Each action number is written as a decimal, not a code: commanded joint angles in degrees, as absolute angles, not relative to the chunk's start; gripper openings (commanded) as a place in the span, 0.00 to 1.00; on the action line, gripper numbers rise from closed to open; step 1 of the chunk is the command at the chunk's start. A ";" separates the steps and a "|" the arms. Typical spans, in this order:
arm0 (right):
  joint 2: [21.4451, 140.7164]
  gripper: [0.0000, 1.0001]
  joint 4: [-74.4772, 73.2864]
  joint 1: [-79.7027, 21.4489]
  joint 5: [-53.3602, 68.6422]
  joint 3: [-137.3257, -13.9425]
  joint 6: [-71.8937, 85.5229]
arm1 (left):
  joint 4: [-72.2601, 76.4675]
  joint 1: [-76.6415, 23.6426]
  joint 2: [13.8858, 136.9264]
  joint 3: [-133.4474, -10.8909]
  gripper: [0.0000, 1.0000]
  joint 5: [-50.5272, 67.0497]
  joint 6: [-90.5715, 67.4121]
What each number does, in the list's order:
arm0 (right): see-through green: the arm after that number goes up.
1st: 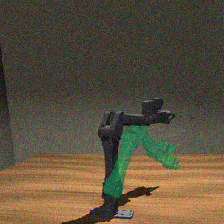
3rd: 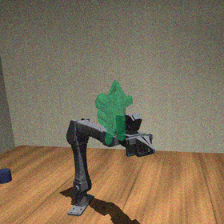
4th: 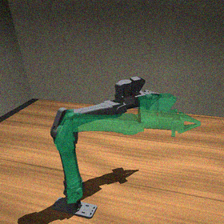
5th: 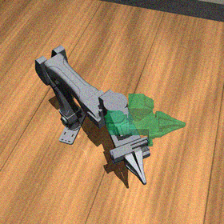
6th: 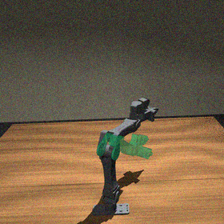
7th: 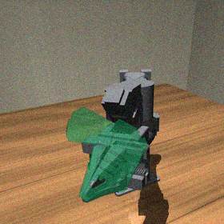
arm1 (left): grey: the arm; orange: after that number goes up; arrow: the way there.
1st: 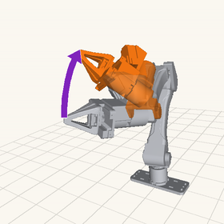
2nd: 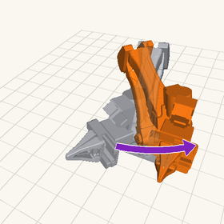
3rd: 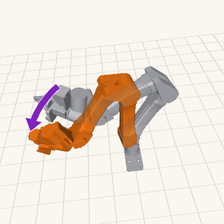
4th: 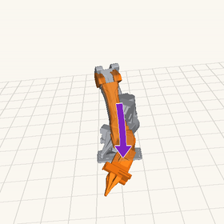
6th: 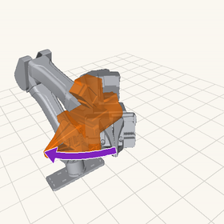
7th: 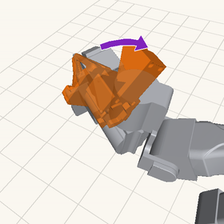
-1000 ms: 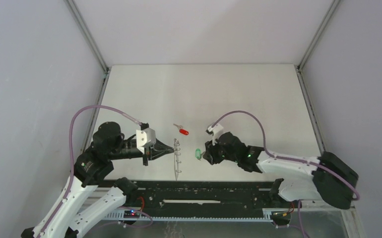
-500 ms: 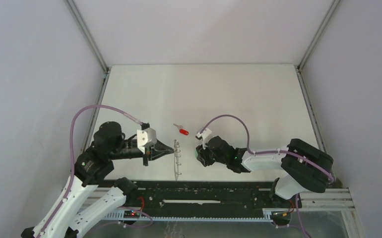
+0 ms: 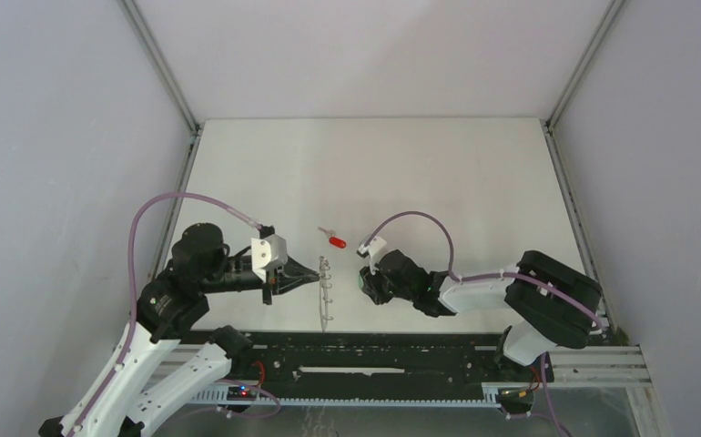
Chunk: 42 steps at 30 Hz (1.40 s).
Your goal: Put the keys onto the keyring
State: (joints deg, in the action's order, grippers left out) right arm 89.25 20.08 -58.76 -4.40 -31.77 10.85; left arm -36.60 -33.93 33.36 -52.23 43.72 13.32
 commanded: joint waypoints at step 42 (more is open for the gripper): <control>54.76 0.00 4.53 -64.36 18.33 -41.19 8.17 | -34.21 -33.66 32.90 -49.33 0.00 40.46 14.25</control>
State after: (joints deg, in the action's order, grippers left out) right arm 55.46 5.34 -63.51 14.90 -35.53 7.79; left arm -36.95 -33.93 33.21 -50.54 40.91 13.58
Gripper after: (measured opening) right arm 0.008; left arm 0.008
